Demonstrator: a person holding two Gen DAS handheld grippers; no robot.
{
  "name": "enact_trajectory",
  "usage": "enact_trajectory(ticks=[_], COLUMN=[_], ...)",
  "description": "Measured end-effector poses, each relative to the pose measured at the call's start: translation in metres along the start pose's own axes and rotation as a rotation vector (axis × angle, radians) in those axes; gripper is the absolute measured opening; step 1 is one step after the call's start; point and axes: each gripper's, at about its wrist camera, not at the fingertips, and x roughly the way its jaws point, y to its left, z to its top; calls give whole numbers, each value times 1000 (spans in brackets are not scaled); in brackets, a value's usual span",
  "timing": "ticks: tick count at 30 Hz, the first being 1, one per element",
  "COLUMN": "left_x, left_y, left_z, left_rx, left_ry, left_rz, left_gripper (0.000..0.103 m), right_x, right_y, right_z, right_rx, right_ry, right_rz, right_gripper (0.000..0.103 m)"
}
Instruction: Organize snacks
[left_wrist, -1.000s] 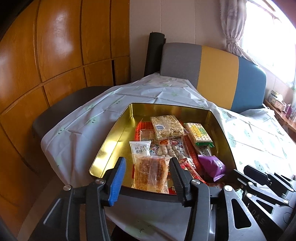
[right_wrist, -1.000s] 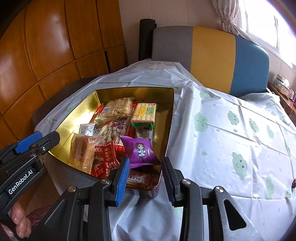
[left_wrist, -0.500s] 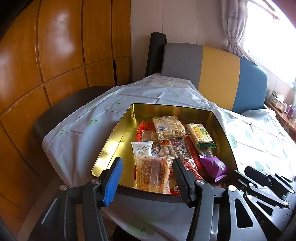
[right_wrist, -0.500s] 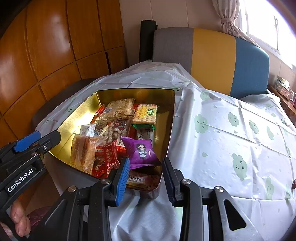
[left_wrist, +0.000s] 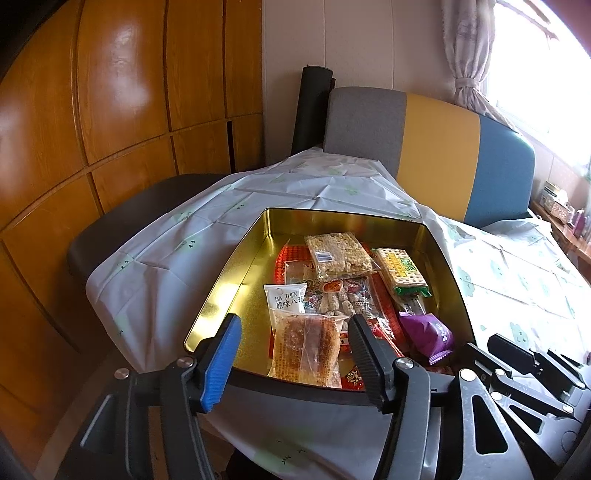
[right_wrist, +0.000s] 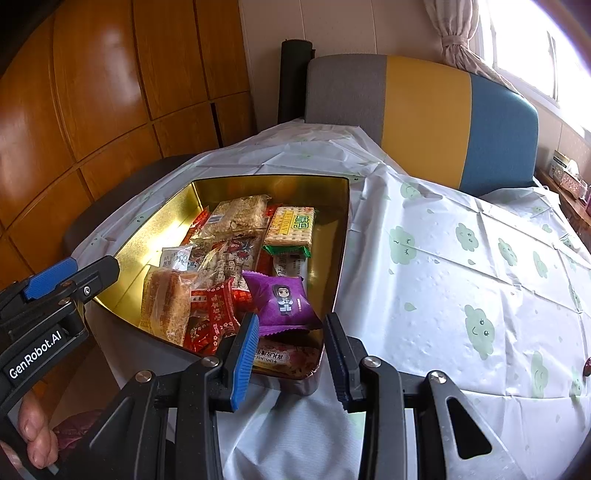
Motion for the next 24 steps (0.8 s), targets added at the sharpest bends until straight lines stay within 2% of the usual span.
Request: enact_trajectory(ticks=[24], left_x=[-2], left_y=[-1], left_z=[-1], left_rx=[5], left_ry=[3], left_rz=[5], left_gripper=[65], right_x=[1], right_y=[-3], right_z=[-5], right_rx=[4], right_ry=[7], right_rz=[3], right_gripper=[37])
